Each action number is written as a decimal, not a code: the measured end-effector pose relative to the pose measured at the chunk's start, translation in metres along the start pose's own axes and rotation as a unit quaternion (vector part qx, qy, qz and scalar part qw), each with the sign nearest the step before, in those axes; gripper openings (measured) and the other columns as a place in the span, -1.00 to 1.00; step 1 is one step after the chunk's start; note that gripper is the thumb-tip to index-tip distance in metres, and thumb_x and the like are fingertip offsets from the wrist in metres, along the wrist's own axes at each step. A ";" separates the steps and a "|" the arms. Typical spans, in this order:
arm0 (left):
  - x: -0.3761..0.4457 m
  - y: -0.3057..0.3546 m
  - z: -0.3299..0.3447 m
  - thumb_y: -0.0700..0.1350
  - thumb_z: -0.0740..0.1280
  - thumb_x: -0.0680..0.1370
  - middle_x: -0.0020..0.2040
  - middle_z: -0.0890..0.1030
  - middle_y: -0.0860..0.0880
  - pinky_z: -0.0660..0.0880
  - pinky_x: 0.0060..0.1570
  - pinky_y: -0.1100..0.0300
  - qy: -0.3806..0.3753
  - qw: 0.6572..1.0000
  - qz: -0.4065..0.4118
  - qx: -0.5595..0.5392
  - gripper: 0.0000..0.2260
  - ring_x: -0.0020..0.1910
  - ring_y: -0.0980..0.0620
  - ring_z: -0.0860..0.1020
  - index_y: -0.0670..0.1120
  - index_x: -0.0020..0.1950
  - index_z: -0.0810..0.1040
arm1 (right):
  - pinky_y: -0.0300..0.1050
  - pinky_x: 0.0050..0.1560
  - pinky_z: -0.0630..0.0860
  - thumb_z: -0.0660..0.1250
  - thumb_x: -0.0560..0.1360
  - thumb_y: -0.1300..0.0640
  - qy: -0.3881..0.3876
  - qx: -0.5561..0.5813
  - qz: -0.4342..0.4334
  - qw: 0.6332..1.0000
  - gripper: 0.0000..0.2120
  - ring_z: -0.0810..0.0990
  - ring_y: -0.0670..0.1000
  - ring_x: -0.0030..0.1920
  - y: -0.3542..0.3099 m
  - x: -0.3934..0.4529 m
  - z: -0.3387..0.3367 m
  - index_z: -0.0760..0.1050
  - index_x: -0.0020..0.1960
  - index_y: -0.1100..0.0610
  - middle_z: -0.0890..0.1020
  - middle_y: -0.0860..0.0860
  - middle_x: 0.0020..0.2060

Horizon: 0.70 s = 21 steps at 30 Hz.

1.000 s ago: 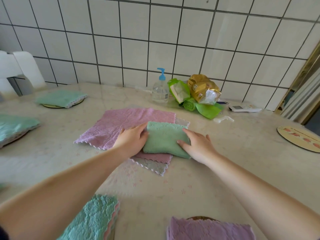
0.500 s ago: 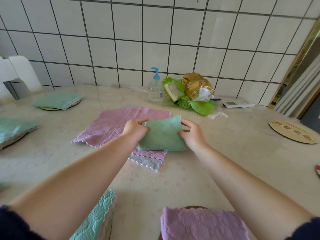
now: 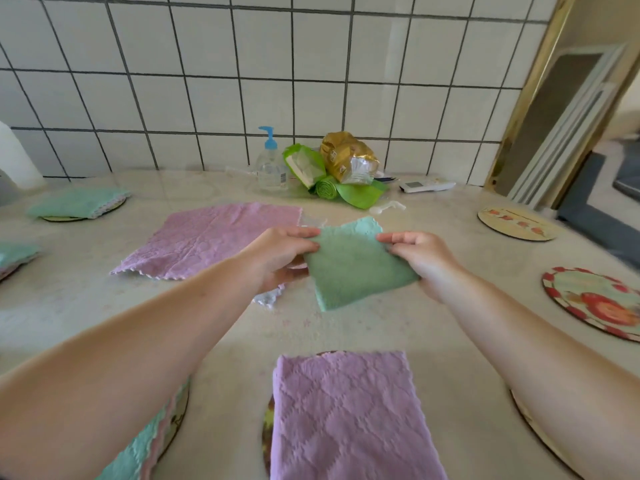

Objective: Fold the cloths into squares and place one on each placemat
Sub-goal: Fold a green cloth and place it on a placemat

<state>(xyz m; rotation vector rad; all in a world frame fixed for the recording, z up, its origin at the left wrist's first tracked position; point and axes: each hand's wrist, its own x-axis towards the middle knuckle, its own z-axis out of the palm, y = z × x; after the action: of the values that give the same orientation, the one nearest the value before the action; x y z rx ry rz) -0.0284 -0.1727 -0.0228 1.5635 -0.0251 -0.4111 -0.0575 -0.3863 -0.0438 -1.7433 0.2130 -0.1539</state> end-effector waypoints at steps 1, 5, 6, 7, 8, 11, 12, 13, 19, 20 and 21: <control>-0.008 0.001 0.011 -0.27 0.28 0.55 -0.14 0.59 -0.01 0.54 -0.43 0.31 -0.015 1.000 0.001 0.006 -0.78 -0.27 0.11 0.57 -0.07 0.16 0.54 | -0.35 -0.28 0.44 0.24 0.51 0.33 0.004 0.001 0.005 1.000 -0.75 0.55 -0.17 -0.36 0.002 -0.011 -0.013 0.58 -0.15 0.03 0.61 -0.05 -0.25; -0.031 -0.002 0.057 -0.25 0.24 0.57 -0.12 0.55 -0.03 0.59 -0.36 0.27 -0.083 0.996 -0.001 0.043 -0.86 -0.27 0.07 0.58 -0.04 -0.01 0.53 | -0.37 -0.27 0.50 0.24 0.50 0.33 0.022 -0.001 0.019 1.000 -0.78 0.59 -0.17 -0.35 0.013 -0.055 -0.068 0.61 -0.06 0.09 0.64 0.00 -0.22; -0.035 -0.005 0.068 -0.24 0.24 0.57 -0.09 0.55 -0.04 0.61 -0.32 0.25 -0.096 0.994 -0.001 0.059 -0.87 -0.25 0.04 0.58 -0.04 0.00 0.53 | -0.35 -0.24 0.52 0.24 0.51 0.33 0.027 -0.005 0.024 0.999 -0.77 0.61 -0.14 -0.30 0.016 -0.066 -0.081 0.61 -0.09 0.06 0.65 0.01 -0.19; -0.038 -0.009 0.079 -0.24 0.25 0.57 -0.08 0.54 -0.05 0.62 -0.27 0.22 -0.108 0.991 -0.001 0.080 -0.88 -0.23 0.03 0.59 -0.05 0.01 0.52 | -0.33 -0.21 0.54 0.25 0.51 0.32 0.032 -0.012 0.031 0.999 -0.76 0.61 -0.10 -0.24 0.019 -0.077 -0.093 0.61 -0.10 0.04 0.65 0.01 -0.16; -0.042 -0.013 0.090 -0.23 0.25 0.57 -0.08 0.54 -0.05 0.62 -0.24 0.20 -0.120 0.987 0.000 0.103 -0.89 -0.22 0.02 0.59 -0.06 0.01 0.51 | -0.31 -0.19 0.56 0.26 0.50 0.32 0.039 -0.024 0.037 0.998 -0.75 0.61 -0.08 -0.20 0.022 -0.087 -0.106 0.61 -0.11 0.02 0.65 -0.01 -0.14; -0.053 -0.024 0.124 -0.24 0.25 0.56 -0.13 0.56 -0.05 0.61 -0.22 0.19 -0.157 0.975 0.000 0.155 -0.91 -0.26 0.03 0.59 -0.07 -0.01 0.49 | -0.15 0.03 0.55 0.30 0.48 0.28 0.062 -0.074 0.053 0.994 -0.74 0.61 -0.01 -0.05 0.037 -0.113 -0.142 0.64 -0.15 -0.05 0.66 -0.03 -0.07; -0.056 -0.027 0.135 -0.24 0.26 0.56 -0.14 0.57 -0.06 0.61 -0.23 0.20 -0.170 0.971 0.000 0.166 -0.92 -0.26 0.03 0.59 -0.08 -0.01 0.49 | -0.09 0.12 0.53 0.30 0.48 0.27 0.067 -0.085 0.062 0.992 -0.74 0.60 0.01 0.01 0.043 -0.122 -0.152 0.65 -0.16 -0.06 0.65 -0.03 -0.04; -0.059 -0.030 0.145 -0.24 0.26 0.55 -0.14 0.58 -0.07 0.60 -0.24 0.21 -0.183 0.967 -0.001 0.175 -0.92 -0.26 0.04 0.59 -0.08 -0.02 0.49 | -0.05 0.18 0.50 0.31 0.48 0.26 0.071 -0.090 0.069 0.991 -0.74 0.59 0.02 0.05 0.047 -0.130 -0.162 0.65 -0.17 -0.06 0.65 -0.04 -0.01; -0.068 -0.041 0.191 -0.25 0.26 0.55 -0.24 0.57 -0.01 0.58 -0.17 0.19 -0.247 0.947 -0.007 0.207 -0.92 -0.32 0.11 0.57 -0.08 -0.02 0.49 | -0.04 0.21 0.48 0.28 0.49 0.28 0.083 -0.057 0.101 0.990 -0.73 0.58 0.04 0.09 0.065 -0.164 -0.206 0.65 -0.18 -0.04 0.63 0.02 0.07; -0.068 -0.042 0.195 -0.25 0.27 0.55 -0.27 0.58 0.00 0.58 -0.17 0.18 -0.255 0.944 -0.007 0.209 -0.92 -0.34 0.13 0.58 -0.09 -0.02 0.49 | -0.03 0.22 0.47 0.28 0.49 0.28 0.084 -0.060 0.100 0.990 -0.73 0.59 0.05 0.10 0.067 -0.167 -0.210 0.65 -0.17 -0.04 0.64 0.03 0.06; -0.069 -0.043 0.198 -0.25 0.28 0.55 -0.30 0.59 0.02 0.58 -0.18 0.18 -0.261 0.942 -0.008 0.211 -0.92 -0.35 0.15 0.58 -0.08 -0.02 0.49 | -0.03 0.21 0.48 0.28 0.49 0.28 0.086 -0.061 0.101 0.989 -0.73 0.59 0.06 0.10 0.068 -0.170 -0.214 0.66 -0.16 -0.03 0.64 0.04 0.06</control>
<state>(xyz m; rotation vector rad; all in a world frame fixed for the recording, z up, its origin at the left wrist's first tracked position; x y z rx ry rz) -0.1566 -0.3432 -0.0437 1.8306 -0.5422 -0.8682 -0.2739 -0.5650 -0.0694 -1.8186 0.5323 -0.1455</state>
